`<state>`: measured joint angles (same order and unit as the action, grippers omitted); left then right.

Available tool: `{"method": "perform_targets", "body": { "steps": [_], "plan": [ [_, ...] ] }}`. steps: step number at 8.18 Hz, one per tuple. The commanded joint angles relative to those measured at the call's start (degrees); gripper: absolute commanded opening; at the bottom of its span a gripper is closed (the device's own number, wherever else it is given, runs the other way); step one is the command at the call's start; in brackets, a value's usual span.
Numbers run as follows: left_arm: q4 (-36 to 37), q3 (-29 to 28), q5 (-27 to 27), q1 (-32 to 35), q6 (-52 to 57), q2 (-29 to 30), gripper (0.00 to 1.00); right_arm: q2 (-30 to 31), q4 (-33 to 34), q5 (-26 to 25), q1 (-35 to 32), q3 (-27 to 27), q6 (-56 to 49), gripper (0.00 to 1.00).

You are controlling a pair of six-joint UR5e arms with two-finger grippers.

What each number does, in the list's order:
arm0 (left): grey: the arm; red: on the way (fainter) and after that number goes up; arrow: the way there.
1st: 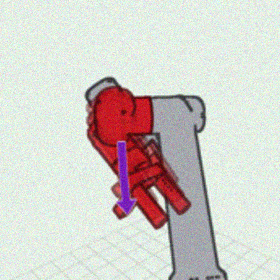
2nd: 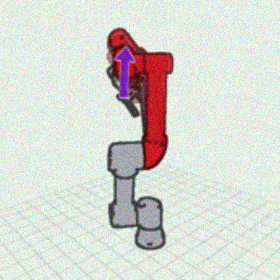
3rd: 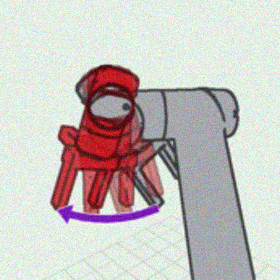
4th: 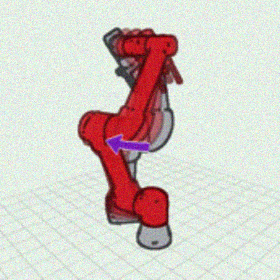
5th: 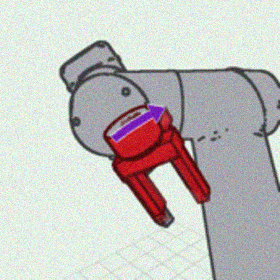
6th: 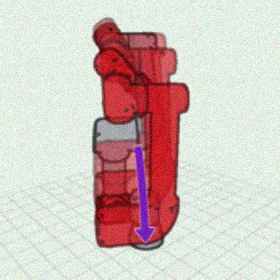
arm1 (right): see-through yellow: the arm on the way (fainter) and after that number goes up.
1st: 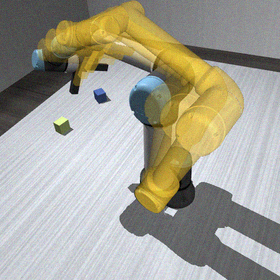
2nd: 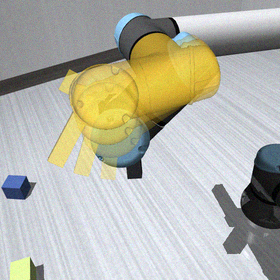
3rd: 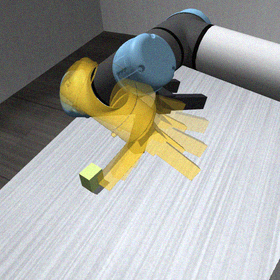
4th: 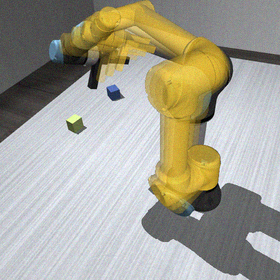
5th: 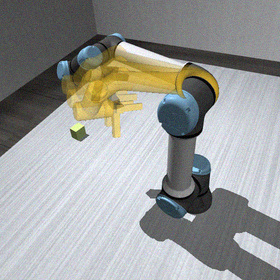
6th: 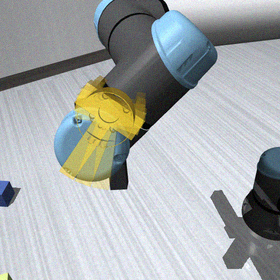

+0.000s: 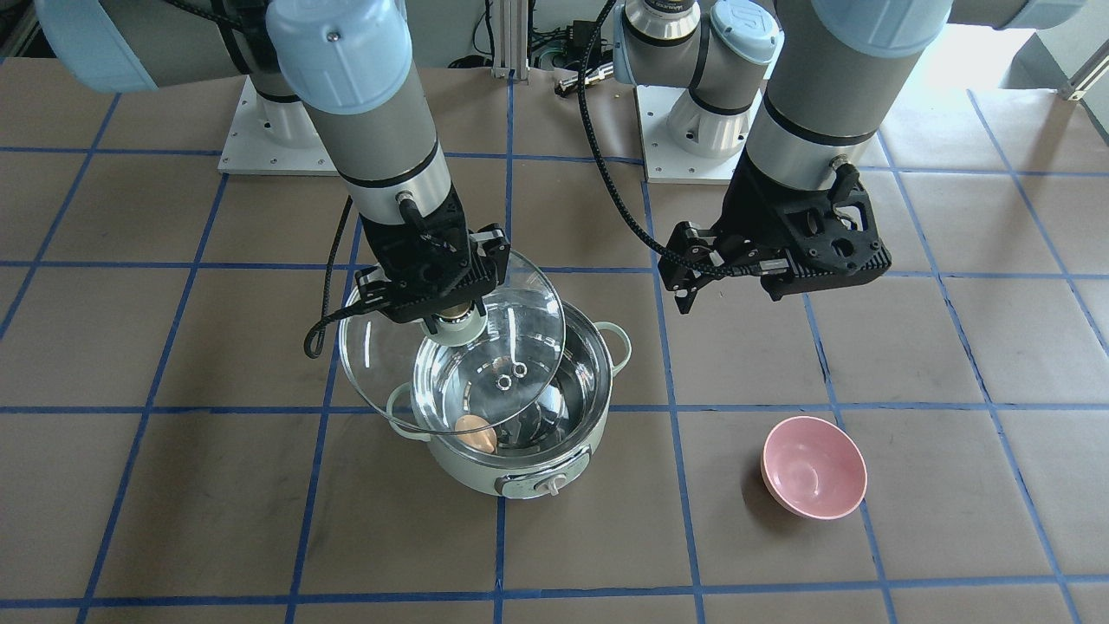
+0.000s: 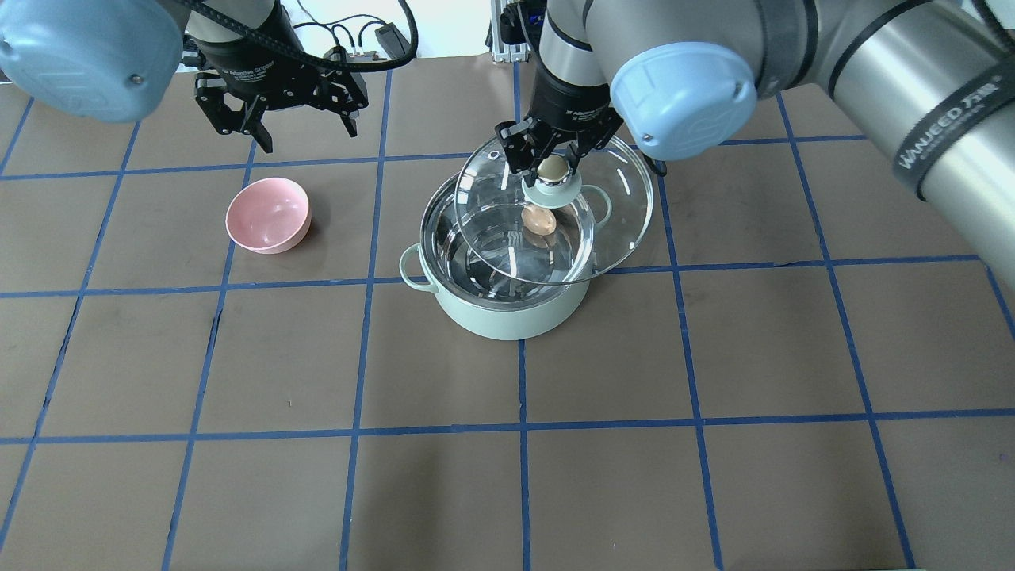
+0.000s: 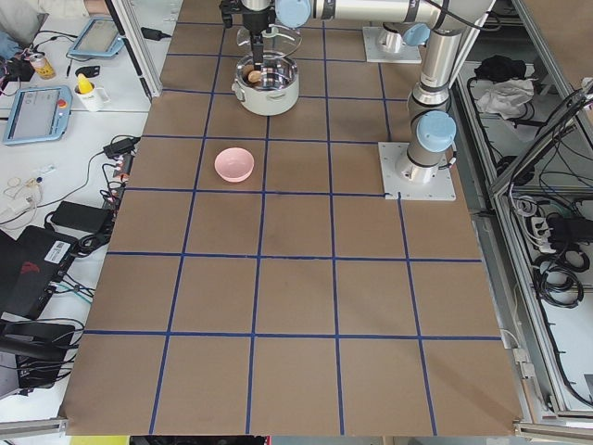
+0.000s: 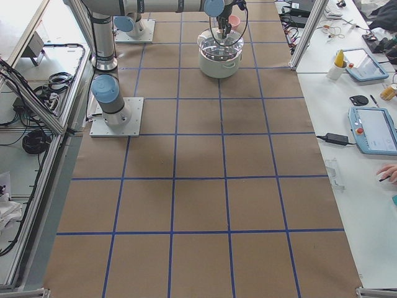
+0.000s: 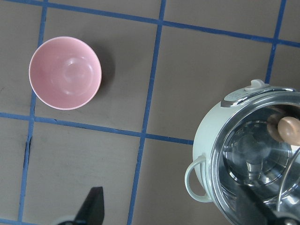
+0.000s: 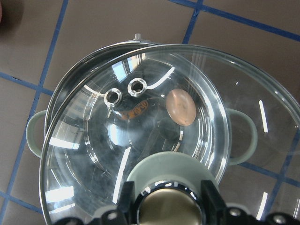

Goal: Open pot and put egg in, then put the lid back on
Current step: 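Bring the lid back over the pot with the right gripper while the left withdraws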

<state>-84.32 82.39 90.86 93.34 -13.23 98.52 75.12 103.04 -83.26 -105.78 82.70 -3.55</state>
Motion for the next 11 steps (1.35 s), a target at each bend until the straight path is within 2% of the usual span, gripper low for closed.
{"method": "perform_targets", "body": {
  "steps": [1, 5, 11],
  "plan": [
    [0.47, 0.84, 0.11, 0.0, -0.22, -0.25, 1.0, -4.1, 0.49, -0.24, -2.32, -2.63, 0.56, 0.0],
    [0.64, 0.85, 0.02, -0.09, -0.31, 0.18, 1.0, -6.65, 2.08, 0.46, -3.64, -2.37, -0.05, 0.0],
    [0.56, 0.85, 0.02, -0.18, -0.31, 0.36, 1.0, -7.1, 1.82, 0.73, -3.73, -1.05, -0.41, 0.0]
  ]
}}
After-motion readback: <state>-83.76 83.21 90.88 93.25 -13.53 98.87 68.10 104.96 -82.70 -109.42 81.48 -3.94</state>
